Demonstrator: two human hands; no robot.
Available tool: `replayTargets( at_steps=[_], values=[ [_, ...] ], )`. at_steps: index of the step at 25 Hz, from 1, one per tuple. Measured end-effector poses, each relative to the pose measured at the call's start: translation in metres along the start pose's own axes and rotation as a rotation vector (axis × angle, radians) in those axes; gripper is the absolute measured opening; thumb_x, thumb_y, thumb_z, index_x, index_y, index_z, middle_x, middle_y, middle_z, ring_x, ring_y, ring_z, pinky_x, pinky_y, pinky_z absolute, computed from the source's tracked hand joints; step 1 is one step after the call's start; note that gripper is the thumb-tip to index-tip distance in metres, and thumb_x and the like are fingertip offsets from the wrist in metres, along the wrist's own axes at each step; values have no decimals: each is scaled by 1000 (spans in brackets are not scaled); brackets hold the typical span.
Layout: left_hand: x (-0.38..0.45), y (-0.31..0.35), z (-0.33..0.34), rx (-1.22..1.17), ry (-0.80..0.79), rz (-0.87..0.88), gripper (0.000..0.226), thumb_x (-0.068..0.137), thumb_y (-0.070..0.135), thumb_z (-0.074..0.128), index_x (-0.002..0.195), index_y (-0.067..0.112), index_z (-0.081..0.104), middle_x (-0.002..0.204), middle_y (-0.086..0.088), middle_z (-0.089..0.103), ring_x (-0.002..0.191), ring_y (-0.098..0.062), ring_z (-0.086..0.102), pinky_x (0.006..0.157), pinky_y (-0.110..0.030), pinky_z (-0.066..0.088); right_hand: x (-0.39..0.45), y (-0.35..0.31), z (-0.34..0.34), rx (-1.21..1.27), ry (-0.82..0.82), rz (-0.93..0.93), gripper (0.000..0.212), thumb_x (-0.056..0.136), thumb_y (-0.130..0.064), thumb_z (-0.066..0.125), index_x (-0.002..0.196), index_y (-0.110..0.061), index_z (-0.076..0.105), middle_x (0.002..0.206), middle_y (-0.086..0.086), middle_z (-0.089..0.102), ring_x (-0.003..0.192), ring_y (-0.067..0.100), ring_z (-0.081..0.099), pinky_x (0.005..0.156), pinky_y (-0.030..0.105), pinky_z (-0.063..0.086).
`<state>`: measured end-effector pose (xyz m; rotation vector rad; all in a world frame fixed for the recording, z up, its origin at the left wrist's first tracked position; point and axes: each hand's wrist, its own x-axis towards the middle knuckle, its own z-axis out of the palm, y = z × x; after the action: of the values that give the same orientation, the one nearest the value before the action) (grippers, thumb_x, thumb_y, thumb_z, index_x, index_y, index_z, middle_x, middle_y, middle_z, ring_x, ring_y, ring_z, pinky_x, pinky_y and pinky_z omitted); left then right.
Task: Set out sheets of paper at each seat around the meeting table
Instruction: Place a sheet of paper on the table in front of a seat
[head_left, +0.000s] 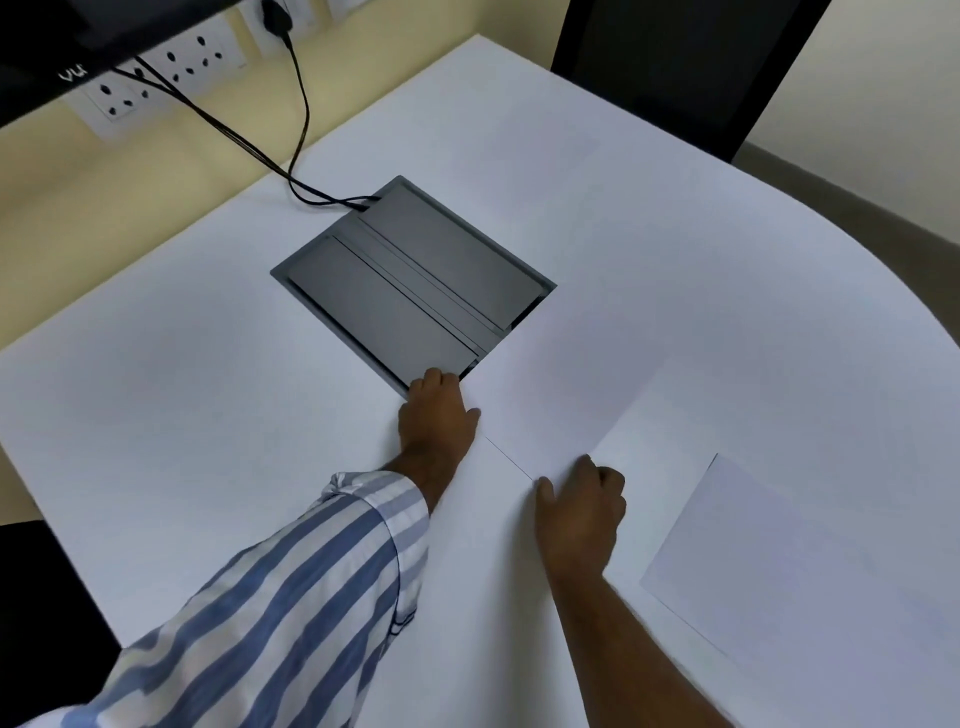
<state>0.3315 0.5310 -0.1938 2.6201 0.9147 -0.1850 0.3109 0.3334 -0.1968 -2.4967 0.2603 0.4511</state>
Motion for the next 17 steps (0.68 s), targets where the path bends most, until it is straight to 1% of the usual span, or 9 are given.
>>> replayTargets(
  at_steps=[3,6,8,10,11,12,14,16,17],
  values=[
    [0,0,5,-98,25,-21,50,91,39,74,133,14,61,133,-8,58,125,-30,53,98,-46,52,0,1,4,-31,36,6,50,91,-34,74,134,-15,56,137,5,48,119,35,51,87,49,57],
    [4,0,3,-248,18,-98,47,85,32,81,125,15,64,129,-7,59,122,-29,53,98,-47,54,1,-1,7,-27,50,14,53,89,-32,77,135,-16,56,138,6,49,119,37,53,87,50,57],
    [6,-1,2,-336,16,-102,38,84,24,82,116,14,65,118,-6,63,111,-27,58,92,-43,56,3,-1,7,-4,43,21,55,88,-31,78,136,-17,57,140,6,48,121,38,53,88,51,56],
    [4,-3,2,-451,7,-57,24,86,13,78,106,12,65,101,-5,66,94,-27,64,79,-34,55,4,0,5,30,35,29,56,87,-29,80,137,-17,57,141,6,48,124,38,52,90,51,56],
    [1,-5,2,-502,-1,-29,19,88,9,75,104,11,64,96,-4,67,88,-26,64,76,-32,53,5,1,5,56,32,30,56,86,-27,81,137,-17,58,141,6,48,125,37,52,91,51,55],
    [-3,-5,2,-539,-5,-5,17,91,6,72,105,11,63,96,-3,67,86,-24,64,77,-31,55,6,2,4,92,27,30,57,86,-26,81,136,-17,58,141,6,48,125,37,52,92,51,55],
    [-12,-6,0,-601,-15,3,22,96,4,66,113,15,59,106,1,66,93,-20,64,84,-29,57,9,3,1,185,20,48,59,84,-27,82,137,-17,59,140,7,51,126,36,53,97,47,51],
    [-25,-6,-1,-661,-1,-51,31,98,4,64,123,20,56,117,5,63,100,-19,64,87,-26,56,13,1,-4,304,9,110,61,84,-32,82,138,-16,59,136,7,54,124,34,58,102,45,49],
    [-32,-7,-2,-690,26,-82,34,98,3,64,125,21,55,120,5,64,102,-19,65,88,-26,56,14,-1,-6,371,-5,155,62,85,-35,82,138,-15,58,133,6,55,121,32,60,104,44,50]
  ],
)
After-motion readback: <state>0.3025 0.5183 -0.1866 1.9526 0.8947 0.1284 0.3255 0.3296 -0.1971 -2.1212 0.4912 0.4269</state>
